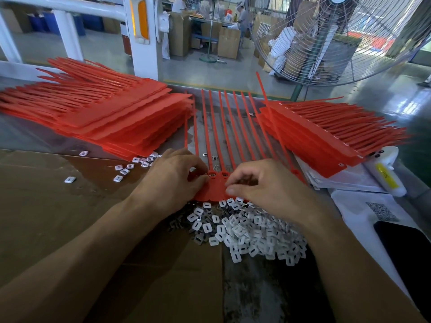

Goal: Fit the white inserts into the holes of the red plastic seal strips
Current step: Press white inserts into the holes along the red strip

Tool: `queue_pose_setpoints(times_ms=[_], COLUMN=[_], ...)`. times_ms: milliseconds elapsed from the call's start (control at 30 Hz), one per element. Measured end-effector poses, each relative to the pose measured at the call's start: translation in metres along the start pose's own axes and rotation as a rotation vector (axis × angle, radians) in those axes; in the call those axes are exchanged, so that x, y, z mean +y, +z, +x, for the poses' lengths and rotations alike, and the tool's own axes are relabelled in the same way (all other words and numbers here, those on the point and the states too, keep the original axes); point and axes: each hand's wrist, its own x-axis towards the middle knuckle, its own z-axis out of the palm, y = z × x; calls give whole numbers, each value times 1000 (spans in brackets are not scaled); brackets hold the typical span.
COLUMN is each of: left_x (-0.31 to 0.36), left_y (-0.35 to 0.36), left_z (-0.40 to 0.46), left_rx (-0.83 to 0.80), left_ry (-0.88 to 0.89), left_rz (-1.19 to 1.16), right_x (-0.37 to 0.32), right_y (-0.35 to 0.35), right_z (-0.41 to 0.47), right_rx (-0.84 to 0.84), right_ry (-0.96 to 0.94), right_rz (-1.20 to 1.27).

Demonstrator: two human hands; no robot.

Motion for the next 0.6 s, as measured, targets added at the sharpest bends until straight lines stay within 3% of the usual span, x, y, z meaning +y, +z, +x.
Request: queue_pose_setpoints(times_ms=[100, 600], left_x=[1, 1], left_y=[0, -1], left_z=[0, 0], left_rx=[11, 24], left_ry=[6, 17], left_rz=[1, 2], right_x=[-4, -14], right_y=[7, 7], right_z=[1, -3], right_rx=[-94, -180], right_ry=[-42, -73], right_rz=[-2, -79])
